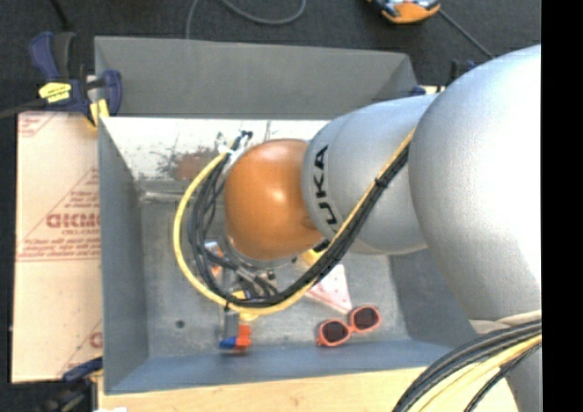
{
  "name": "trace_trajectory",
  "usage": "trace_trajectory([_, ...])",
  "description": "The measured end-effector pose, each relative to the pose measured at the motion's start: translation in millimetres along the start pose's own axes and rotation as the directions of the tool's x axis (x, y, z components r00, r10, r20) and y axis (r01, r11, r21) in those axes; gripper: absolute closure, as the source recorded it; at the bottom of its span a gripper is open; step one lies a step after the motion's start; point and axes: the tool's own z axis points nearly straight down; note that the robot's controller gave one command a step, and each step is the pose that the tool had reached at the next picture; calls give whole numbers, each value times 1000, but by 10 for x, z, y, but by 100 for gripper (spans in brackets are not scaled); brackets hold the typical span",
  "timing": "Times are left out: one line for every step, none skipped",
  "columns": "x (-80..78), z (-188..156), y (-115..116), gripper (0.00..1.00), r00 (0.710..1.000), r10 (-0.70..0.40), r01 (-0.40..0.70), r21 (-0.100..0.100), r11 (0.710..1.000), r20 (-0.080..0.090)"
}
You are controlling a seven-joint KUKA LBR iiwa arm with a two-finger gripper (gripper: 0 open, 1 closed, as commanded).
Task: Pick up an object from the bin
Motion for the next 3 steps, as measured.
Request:
trace_trajectory([-350, -117, 176, 0, 999, -49, 49, 0, 999, 1])
trace_trajectory([-556, 44, -242, 0, 998, -66, 66, -2, 998, 4])
trace_trajectory([-116, 360, -795, 100, 999, 38, -38, 0, 999, -2])
